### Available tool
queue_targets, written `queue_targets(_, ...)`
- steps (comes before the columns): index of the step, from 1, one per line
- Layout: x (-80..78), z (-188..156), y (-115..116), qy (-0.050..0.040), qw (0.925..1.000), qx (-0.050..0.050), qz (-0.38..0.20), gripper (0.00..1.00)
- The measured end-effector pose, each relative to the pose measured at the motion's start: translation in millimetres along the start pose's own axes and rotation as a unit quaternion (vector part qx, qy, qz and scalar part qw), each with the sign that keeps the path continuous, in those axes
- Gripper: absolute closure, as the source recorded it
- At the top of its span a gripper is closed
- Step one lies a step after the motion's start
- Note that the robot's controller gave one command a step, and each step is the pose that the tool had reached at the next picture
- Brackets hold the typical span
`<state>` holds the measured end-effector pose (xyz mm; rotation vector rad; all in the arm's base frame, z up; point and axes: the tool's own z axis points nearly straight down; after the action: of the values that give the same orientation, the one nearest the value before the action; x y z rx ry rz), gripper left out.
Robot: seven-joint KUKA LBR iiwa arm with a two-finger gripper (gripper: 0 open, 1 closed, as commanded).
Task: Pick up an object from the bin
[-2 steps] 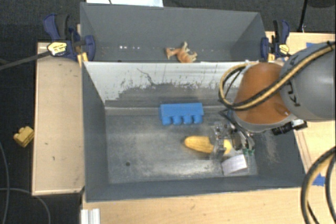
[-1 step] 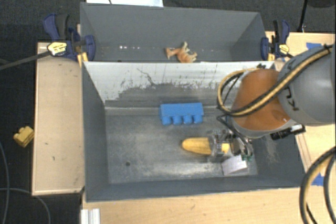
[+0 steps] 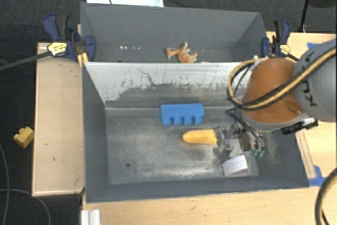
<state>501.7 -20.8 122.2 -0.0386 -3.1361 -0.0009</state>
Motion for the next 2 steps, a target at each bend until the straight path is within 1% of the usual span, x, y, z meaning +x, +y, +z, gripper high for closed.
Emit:
queue_targets(1, -11.0, 52.8, 27.3, -0.0032, 0.9955, 0.000, -0.095, 0.00)
queue_targets(2, -10.8, 52.0, 27.9, -0.0033, 0.9956, 0.000, -0.093, 1.00)
